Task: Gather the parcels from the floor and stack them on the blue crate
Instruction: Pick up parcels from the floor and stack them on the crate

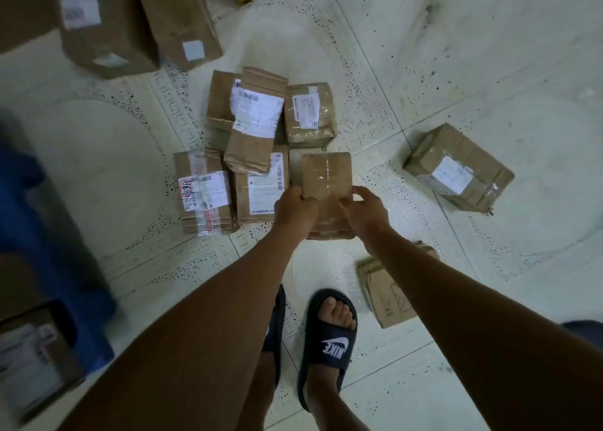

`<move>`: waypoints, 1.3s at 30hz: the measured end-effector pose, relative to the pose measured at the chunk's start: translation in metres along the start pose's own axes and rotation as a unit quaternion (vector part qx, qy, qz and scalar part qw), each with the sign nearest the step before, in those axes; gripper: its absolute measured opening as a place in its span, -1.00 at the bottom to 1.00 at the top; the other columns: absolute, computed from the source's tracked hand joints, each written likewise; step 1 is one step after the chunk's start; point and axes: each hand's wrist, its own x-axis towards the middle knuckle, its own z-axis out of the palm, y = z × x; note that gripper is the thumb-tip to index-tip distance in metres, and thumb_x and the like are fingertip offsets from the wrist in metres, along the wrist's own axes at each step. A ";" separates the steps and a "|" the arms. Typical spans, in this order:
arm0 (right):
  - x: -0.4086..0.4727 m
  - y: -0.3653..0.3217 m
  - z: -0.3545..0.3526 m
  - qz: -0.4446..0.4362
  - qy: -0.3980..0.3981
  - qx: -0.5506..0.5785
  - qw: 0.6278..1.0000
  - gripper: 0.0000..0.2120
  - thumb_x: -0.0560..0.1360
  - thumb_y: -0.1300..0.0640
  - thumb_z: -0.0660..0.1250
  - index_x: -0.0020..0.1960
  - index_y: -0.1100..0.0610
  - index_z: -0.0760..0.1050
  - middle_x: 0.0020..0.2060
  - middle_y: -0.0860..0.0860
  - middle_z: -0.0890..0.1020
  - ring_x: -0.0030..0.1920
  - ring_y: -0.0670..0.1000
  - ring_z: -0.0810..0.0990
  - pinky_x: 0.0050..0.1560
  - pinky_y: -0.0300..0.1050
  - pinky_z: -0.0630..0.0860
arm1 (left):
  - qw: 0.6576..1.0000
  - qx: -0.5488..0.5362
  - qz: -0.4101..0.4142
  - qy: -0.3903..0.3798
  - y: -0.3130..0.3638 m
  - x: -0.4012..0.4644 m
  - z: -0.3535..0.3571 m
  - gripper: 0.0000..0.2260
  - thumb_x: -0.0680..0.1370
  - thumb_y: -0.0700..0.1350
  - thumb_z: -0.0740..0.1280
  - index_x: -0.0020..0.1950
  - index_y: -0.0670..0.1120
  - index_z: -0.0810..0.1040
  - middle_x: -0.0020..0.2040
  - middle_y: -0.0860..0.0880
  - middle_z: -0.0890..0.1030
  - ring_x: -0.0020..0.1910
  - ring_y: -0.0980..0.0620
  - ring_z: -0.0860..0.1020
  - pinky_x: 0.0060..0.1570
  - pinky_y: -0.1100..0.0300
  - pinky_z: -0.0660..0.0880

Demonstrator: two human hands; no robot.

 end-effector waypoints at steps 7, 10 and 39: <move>-0.096 -0.065 -0.036 -0.047 0.037 -0.056 0.997 -0.72 0.53 0.02 0.35 0.19 0.10 0.47 -0.17 -0.02 0.55 -0.28 -0.09 0.49 -0.19 -0.18 0.39 | 0.997 -0.062 -0.028 0.020 0.041 -0.087 -0.066 -0.75 0.52 -0.17 0.17 0.06 -0.24 0.56 -0.07 -0.17 0.57 -0.07 -0.12 0.55 -0.24 0.16 0.46; -0.137 -0.111 -0.034 -0.071 0.039 -0.067 0.994 -0.78 0.43 -0.04 0.44 -0.06 0.04 0.48 -0.16 0.08 0.65 -0.19 0.08 0.61 -0.07 0.01 0.55 | 0.994 -0.092 -0.031 0.043 0.063 -0.128 -0.118 -0.70 0.55 -0.15 0.18 0.23 -0.20 0.51 0.15 -0.22 0.58 0.15 -0.19 0.54 0.02 0.12 0.44; -0.516 -0.217 0.455 -0.343 -0.207 -0.263 0.878 -0.64 0.51 0.14 0.37 0.30 0.03 0.49 0.03 0.00 0.58 -0.03 0.02 0.55 -0.04 -0.09 0.52 | 0.882 -0.362 -0.137 0.267 -0.347 -0.308 -0.575 -0.61 0.57 0.09 0.17 0.25 -0.14 0.47 0.18 -0.20 0.57 0.11 -0.23 0.57 0.05 -0.11 0.59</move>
